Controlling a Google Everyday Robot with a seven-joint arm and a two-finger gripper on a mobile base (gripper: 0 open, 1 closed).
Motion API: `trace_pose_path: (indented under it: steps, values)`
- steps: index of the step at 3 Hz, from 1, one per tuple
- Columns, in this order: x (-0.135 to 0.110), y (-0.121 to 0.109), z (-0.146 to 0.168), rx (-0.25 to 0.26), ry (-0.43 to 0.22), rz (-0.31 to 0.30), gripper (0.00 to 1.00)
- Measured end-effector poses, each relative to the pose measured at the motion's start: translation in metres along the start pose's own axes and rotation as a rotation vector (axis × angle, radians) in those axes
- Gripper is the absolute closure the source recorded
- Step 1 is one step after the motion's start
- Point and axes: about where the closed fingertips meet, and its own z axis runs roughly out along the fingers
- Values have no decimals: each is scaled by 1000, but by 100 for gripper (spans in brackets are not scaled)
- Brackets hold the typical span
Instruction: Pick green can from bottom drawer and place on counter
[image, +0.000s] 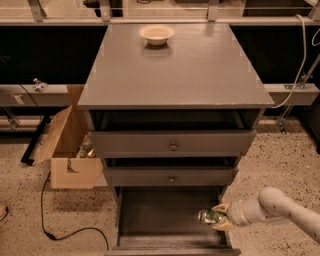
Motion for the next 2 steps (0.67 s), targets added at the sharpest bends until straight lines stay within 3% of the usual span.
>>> trace_pose_path:
  steps: [1,2]
  values:
    - [-19,8,-47,36,-30,-40,100]
    - [-47,23,-120,126,-30,-96,100]
